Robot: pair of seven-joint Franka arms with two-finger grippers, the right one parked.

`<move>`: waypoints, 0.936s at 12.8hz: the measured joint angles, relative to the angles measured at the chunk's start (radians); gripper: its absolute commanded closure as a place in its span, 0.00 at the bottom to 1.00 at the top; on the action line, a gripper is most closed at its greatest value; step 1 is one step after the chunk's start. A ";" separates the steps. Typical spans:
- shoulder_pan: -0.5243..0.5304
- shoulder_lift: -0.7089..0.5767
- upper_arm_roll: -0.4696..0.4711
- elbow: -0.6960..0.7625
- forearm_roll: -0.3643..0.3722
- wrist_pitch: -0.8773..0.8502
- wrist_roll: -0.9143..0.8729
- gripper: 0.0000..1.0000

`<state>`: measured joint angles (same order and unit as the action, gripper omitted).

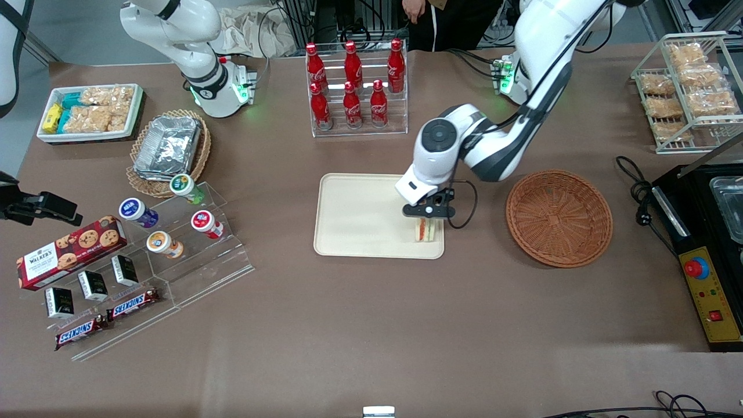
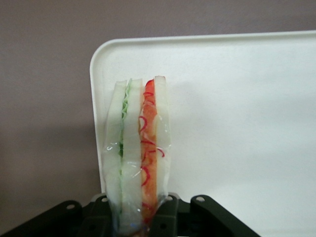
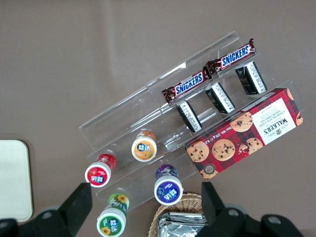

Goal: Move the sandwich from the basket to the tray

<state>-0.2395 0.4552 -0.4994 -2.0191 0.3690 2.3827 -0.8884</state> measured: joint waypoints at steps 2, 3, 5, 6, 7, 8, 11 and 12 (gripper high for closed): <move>-0.009 0.047 0.000 0.001 0.075 0.017 -0.071 0.01; -0.009 0.058 0.000 0.003 0.082 0.020 -0.077 0.00; -0.010 0.059 0.000 0.011 0.083 0.019 -0.078 0.00; -0.009 0.059 0.000 0.015 0.084 0.018 -0.078 0.00; -0.009 0.059 0.000 0.023 0.084 0.011 -0.078 0.00; -0.008 0.058 0.000 0.039 0.084 -0.012 -0.078 0.00; -0.005 0.030 -0.012 0.155 0.032 -0.190 -0.081 0.00; -0.004 0.004 -0.017 0.213 -0.007 -0.269 -0.081 0.00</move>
<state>-0.2436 0.4593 -0.5161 -1.8061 0.3616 2.1138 -0.9697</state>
